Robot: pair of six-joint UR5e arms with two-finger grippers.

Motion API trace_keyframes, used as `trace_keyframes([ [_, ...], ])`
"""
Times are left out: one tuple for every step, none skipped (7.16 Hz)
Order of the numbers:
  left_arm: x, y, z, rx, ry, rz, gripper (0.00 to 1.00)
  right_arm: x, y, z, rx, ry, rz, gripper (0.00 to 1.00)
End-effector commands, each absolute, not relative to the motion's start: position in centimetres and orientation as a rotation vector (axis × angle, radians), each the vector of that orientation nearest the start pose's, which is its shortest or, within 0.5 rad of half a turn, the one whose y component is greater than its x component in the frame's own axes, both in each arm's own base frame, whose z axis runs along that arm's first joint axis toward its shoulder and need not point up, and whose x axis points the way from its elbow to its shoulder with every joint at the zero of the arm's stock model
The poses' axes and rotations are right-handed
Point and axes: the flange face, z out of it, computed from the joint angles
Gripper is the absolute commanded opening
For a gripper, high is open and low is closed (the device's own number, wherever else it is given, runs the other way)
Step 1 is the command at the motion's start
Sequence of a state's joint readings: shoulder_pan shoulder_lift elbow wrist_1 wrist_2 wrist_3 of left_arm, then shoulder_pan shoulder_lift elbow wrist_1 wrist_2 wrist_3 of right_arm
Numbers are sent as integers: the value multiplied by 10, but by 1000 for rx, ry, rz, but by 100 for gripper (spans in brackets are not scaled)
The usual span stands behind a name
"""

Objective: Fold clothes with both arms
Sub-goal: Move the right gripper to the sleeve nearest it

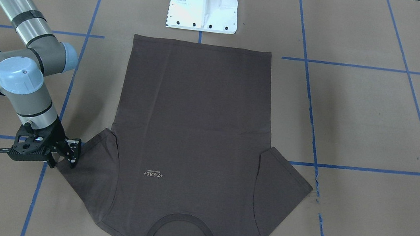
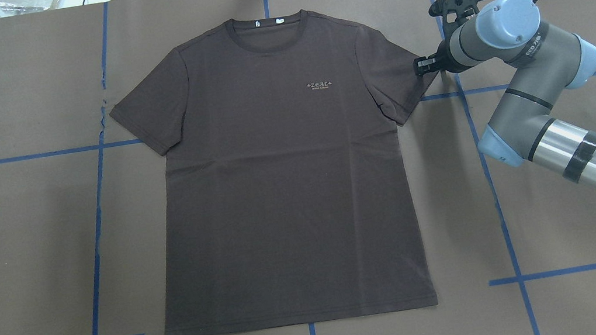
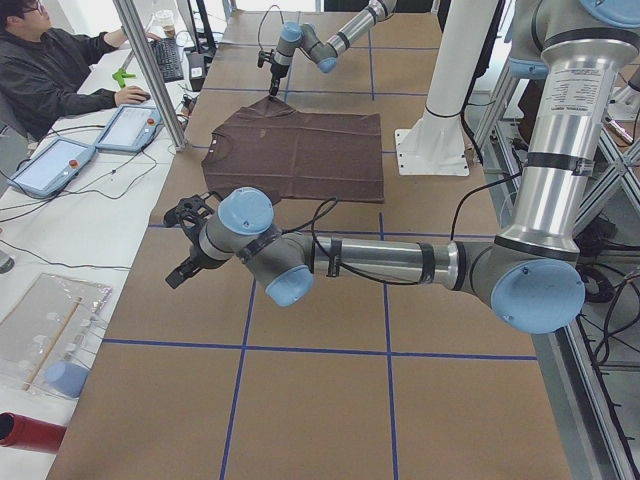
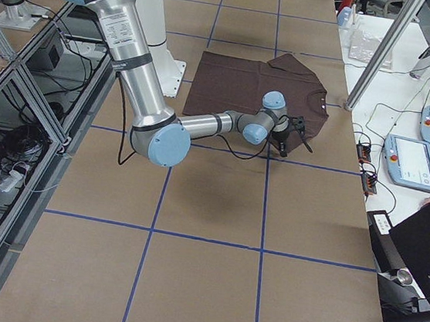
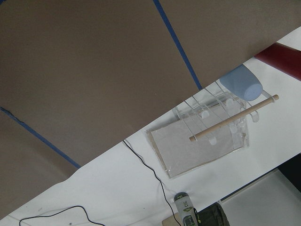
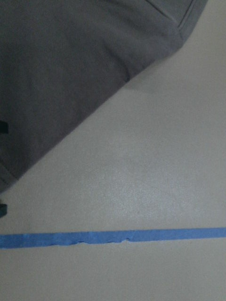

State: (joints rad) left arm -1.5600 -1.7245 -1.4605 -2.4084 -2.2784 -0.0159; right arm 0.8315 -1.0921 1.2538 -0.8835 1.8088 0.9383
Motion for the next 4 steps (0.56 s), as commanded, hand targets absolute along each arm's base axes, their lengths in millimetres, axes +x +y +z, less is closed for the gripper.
trace_keyframes([
  [-62, -579, 536, 835, 671, 307, 100, -405, -607, 466, 390, -781, 104, 0],
  [-62, -580, 535, 837, 671, 308, 100, -407, -607, 461, 397, -786, 96, 0],
  [-62, -580, 536, 835, 671, 307, 100, -409, -611, 453, 399, -788, 95, 0],
  [-62, -580, 537, 834, 671, 307, 100, -411, -614, 442, 403, -798, 100, 0],
])
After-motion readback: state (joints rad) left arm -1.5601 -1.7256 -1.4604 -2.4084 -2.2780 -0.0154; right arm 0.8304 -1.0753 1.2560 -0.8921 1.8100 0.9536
